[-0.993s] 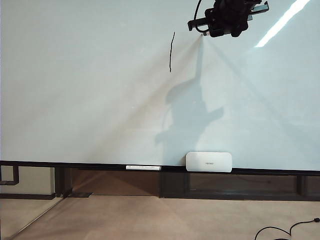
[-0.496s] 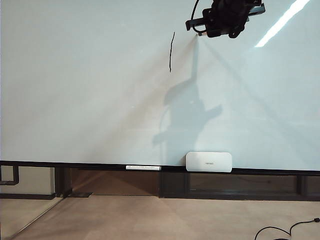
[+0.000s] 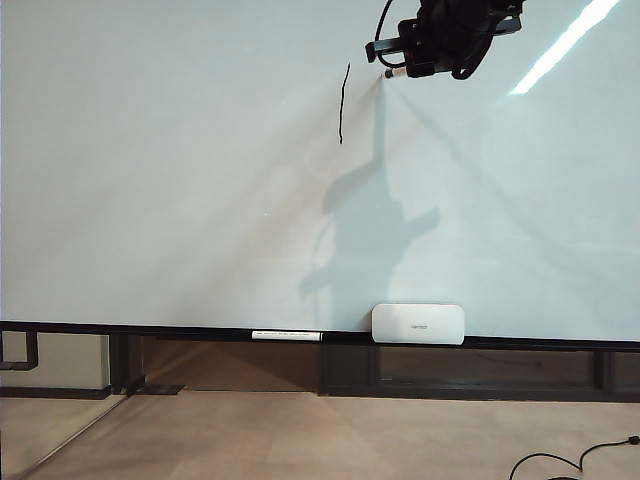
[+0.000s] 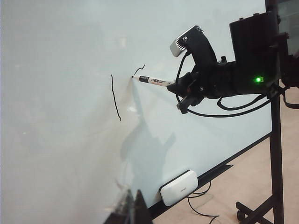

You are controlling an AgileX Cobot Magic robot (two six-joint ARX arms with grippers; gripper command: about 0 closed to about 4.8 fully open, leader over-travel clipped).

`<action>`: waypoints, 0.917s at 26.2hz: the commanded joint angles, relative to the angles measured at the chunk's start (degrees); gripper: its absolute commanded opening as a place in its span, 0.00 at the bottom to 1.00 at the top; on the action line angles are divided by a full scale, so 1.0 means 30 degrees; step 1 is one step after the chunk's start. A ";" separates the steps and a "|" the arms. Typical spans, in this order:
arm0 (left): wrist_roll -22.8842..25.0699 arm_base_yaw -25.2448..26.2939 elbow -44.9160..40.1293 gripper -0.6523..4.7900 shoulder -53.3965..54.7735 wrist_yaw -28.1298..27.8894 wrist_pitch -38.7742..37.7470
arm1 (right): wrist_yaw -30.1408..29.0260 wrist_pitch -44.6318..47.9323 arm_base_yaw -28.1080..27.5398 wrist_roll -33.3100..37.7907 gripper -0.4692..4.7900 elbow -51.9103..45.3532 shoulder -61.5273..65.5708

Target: Reach to the right to find the marker pen, pick it up, and write the number 15 on the whiteboard.

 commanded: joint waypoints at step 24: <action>0.0102 -0.0007 0.0044 0.11 -0.0036 0.0066 0.0372 | 0.0299 -0.0801 -0.0240 0.0036 0.09 0.0102 0.0357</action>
